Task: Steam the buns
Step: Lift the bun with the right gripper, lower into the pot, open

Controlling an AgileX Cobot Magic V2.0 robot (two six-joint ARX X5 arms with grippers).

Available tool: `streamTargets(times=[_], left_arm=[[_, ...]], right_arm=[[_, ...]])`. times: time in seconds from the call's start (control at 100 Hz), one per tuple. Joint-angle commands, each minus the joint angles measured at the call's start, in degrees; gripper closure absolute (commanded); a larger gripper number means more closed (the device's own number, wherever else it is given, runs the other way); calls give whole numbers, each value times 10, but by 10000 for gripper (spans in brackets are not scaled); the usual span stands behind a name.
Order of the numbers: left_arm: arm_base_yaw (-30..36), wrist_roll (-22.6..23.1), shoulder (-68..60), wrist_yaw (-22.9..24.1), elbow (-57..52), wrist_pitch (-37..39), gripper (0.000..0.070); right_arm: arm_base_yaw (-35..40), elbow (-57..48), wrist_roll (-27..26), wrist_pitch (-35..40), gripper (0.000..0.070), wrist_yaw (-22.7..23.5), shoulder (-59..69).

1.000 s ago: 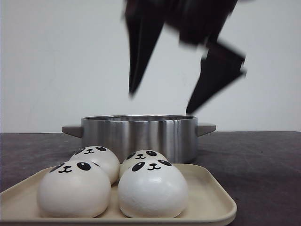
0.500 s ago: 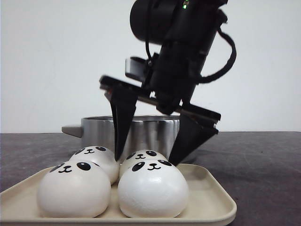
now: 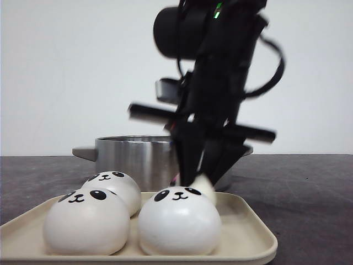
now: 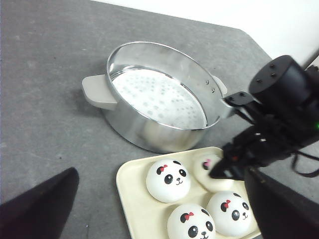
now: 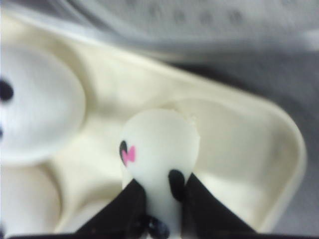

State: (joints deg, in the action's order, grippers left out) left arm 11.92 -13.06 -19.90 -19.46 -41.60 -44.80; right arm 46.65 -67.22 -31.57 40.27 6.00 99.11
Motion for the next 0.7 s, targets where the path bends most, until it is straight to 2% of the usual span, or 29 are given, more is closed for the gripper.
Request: streamTargets(times=[0.0,0.09,0.22,0.29,0.46,0.69], left_arm=[[3,0,-2,2,-6,7,23],[3,0,-2,2,-6,12,23],[3,-1,-2,2,-6,28,23],[3,-1,-2,2,-6,40,24],[3,-1,-2,2,-6,60,24],[3,-2,-2,1,-6,57,23]], right_arm=[[14,-45,24,12,700,13,-45],[22,-92,50,36,700,-6,-93],[22,-179,87,30,699,-108,-127],[7,-230,116,28,699,-143,-125],[-42,-307,169,17,699,-146,-76],[-100,-311,205,-27,700,-144,29]])
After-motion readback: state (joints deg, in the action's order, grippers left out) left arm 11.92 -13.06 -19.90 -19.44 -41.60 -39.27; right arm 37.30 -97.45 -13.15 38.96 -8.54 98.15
